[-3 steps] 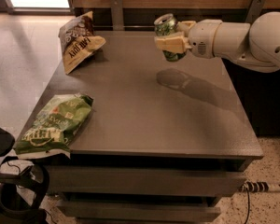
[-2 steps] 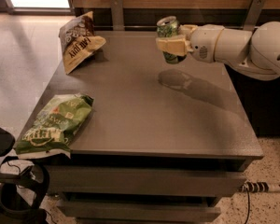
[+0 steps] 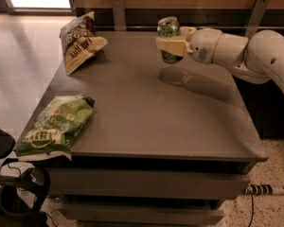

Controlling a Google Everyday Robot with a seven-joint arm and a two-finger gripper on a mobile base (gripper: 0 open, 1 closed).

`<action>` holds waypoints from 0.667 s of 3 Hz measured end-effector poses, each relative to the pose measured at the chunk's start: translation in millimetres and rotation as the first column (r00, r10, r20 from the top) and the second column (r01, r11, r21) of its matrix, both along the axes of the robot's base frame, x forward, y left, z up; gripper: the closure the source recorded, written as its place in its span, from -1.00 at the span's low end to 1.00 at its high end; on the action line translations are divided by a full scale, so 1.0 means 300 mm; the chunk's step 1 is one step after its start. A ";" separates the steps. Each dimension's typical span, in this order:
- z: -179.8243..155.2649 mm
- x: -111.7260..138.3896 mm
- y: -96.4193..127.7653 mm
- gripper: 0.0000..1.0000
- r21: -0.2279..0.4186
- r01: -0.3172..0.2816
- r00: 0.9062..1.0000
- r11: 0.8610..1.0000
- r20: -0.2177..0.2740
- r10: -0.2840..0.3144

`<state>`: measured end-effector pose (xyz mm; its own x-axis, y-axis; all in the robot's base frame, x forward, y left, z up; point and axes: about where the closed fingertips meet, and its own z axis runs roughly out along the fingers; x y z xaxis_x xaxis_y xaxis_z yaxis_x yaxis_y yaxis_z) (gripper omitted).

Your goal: Place green can upright

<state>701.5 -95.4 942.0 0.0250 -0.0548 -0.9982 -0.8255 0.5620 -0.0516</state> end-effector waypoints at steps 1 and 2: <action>-0.025 0.025 -0.010 1.00 0.017 -0.009 1.000 1.000 -0.002 0.009; -0.066 0.027 -0.041 1.00 0.039 0.006 1.000 0.999 -0.007 -0.006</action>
Offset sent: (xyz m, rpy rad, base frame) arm 0.0068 -0.0358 -0.0400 0.0677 0.0140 -0.0450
